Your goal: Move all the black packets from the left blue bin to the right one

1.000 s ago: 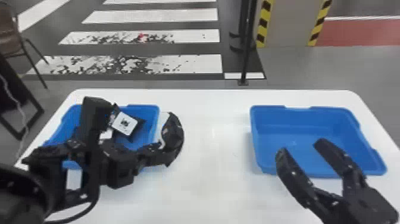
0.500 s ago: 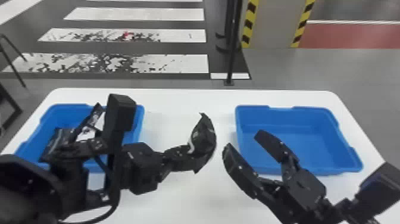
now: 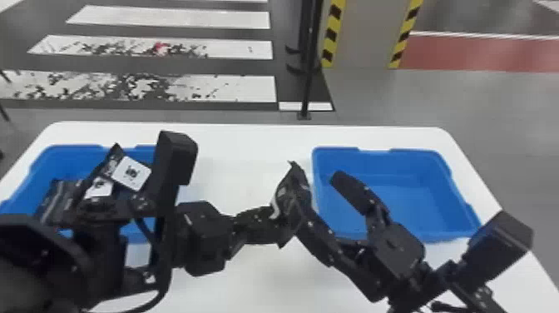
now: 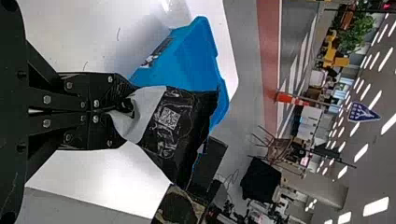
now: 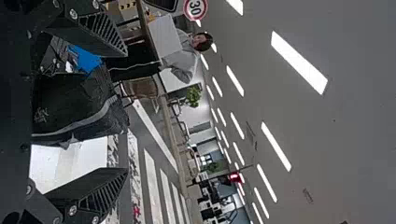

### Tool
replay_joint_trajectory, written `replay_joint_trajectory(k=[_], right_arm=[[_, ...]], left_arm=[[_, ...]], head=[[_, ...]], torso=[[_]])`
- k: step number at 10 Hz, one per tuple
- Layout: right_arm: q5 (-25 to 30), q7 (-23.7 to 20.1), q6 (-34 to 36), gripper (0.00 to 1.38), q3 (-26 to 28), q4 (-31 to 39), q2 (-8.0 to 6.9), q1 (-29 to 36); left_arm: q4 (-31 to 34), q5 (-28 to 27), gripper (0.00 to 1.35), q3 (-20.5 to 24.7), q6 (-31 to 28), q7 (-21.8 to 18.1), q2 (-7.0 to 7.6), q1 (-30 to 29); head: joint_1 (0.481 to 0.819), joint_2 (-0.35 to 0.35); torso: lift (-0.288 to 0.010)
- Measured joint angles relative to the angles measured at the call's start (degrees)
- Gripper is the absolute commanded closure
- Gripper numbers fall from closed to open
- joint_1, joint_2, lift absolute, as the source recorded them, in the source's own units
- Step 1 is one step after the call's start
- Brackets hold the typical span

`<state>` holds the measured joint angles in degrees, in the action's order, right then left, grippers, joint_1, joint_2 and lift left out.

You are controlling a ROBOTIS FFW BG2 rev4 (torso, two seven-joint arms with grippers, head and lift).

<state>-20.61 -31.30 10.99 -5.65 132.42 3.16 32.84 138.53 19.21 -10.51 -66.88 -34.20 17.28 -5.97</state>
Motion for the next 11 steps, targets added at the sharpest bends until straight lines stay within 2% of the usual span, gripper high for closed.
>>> replay_joint_trajectory(k=[1,2,3,4,5,7,8,10,11], right_arm=[[-0.3,0.0,0.1,0.4,-0.6,-0.6,0.07,-0.5],[-0.8,0.0,0.1,0.86,-1.1,-1.5,0.1,-1.0],[-1.4,0.0,0.1,1.01,-1.4,-2.1,0.15,-1.3],[-2.3,0.0,0.1,1.21,-1.4,-2.6,0.17,-1.3],[-2.7,-0.2,-0.2,1.27,-1.4,-3.0,0.21,-1.3],[-2.9,-0.2,-2.5,1.28,-1.5,-3.9,0.27,-1.3],[-3.0,-0.3,-2.7,1.28,-1.6,-4.0,0.32,-1.3],[-3.0,-0.3,-2.9,1.28,-1.5,-4.1,0.36,-1.4],[-2.9,-0.2,-3.0,1.28,-1.0,-4.1,0.38,-1.8]], left_arm=[[-0.3,0.3,1.21,-0.4,0.3,0.0,-0.14,0.4],[-0.5,0.6,1.21,-0.8,0.5,0.0,-0.22,0.7],[-0.7,0.9,1.21,-1.1,0.6,0.1,-0.26,1.0],[-0.8,1.1,1.21,-1.1,0.6,0.1,-0.3,1.0],[-0.8,1.2,1.21,-1.1,0.7,0.1,-0.32,1.0],[-0.8,1.4,1.21,-1.2,0.9,0.1,-0.32,1.0],[-0.9,1.9,1.12,-1.2,1.0,0.4,-0.32,1.0],[-1.5,5.8,0.26,-0.3,3.8,2.2,-0.63,-0.8],[-1.7,7.0,0.06,1.2,6.0,2.7,-1.28,-2.6]], head=[[0.695,-0.057],[0.695,-0.056],[0.695,-0.057],[0.695,-0.057],[0.695,-0.058],[0.695,-0.065],[0.695,-0.068],[0.695,-0.074],[0.695,-0.077]], torso=[[-0.185],[-0.185],[-0.185],[-0.185],[-0.185],[-0.185],[-0.185],[-0.185],[-0.185]])
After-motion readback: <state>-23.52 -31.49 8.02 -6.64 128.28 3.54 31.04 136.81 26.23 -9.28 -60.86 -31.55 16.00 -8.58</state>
